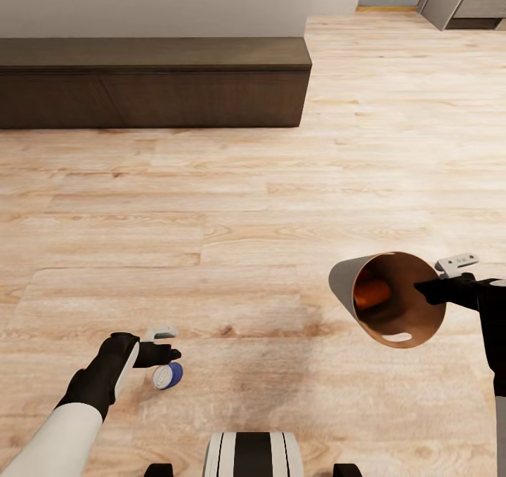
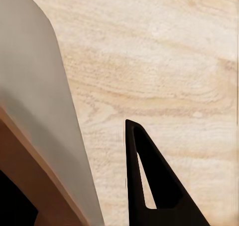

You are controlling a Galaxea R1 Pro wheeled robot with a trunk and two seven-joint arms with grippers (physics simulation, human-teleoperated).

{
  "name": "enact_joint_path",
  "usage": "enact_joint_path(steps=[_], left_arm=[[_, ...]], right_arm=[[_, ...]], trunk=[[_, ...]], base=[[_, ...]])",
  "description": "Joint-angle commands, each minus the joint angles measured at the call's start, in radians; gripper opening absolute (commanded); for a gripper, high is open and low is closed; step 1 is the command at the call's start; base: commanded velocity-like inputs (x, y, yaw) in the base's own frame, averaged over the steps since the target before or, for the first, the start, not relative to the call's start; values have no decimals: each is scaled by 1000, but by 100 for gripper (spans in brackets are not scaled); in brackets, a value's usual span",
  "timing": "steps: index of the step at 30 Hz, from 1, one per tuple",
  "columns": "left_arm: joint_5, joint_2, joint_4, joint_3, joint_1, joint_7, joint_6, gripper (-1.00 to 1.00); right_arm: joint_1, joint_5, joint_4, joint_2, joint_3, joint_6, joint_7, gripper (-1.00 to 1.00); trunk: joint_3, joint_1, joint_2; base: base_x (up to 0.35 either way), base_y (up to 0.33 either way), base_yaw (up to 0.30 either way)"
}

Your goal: Put the three can of soda from the living room inside the tash can in the kitchen.

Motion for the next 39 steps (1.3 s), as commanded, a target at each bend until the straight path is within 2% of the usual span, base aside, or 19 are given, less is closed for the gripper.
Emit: enact_joint_path(steps=[1, 20, 32, 39], left_arm=[[0, 0, 0, 0, 0, 0, 0, 100], [0, 0, 0, 0, 0, -1, -4, 100], [0, 0, 0, 0, 0, -2, 1, 100], [0, 0, -8, 0, 0, -2, 1, 100]], right_arm=[[0, -12, 0, 0, 1, 5, 7, -100], [0, -12, 0, -1, 9, 5, 6, -100], [0, -10, -1, -4, 9, 7, 6, -100], [0, -10, -1, -2, 10, 7, 6, -100]], trunk=[[0, 0, 0], [0, 0, 0], [-38, 46, -84], [-40, 46, -84]], base=[[0, -7, 0], [0, 34, 0], [0, 1, 0], [0, 0, 0]])
